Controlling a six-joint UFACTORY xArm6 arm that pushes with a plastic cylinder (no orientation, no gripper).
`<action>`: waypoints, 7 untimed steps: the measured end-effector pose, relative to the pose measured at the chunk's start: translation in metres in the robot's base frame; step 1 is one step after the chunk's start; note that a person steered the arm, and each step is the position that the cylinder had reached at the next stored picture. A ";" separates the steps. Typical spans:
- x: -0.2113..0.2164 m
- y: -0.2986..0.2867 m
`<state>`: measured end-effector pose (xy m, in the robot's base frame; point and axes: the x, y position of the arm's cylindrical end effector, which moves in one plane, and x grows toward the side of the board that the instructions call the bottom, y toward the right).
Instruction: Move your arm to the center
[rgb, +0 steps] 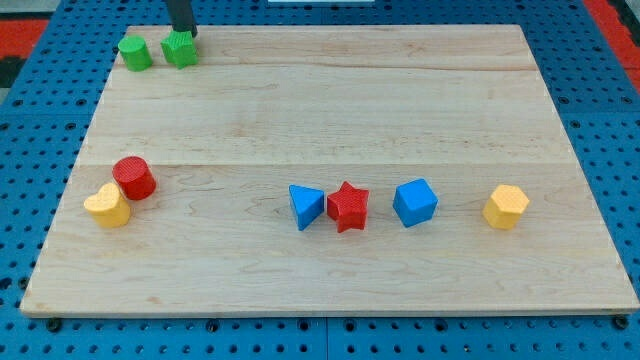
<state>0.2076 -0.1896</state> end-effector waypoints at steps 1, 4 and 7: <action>0.000 0.002; 0.000 0.004; -0.014 0.161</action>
<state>0.1937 -0.0287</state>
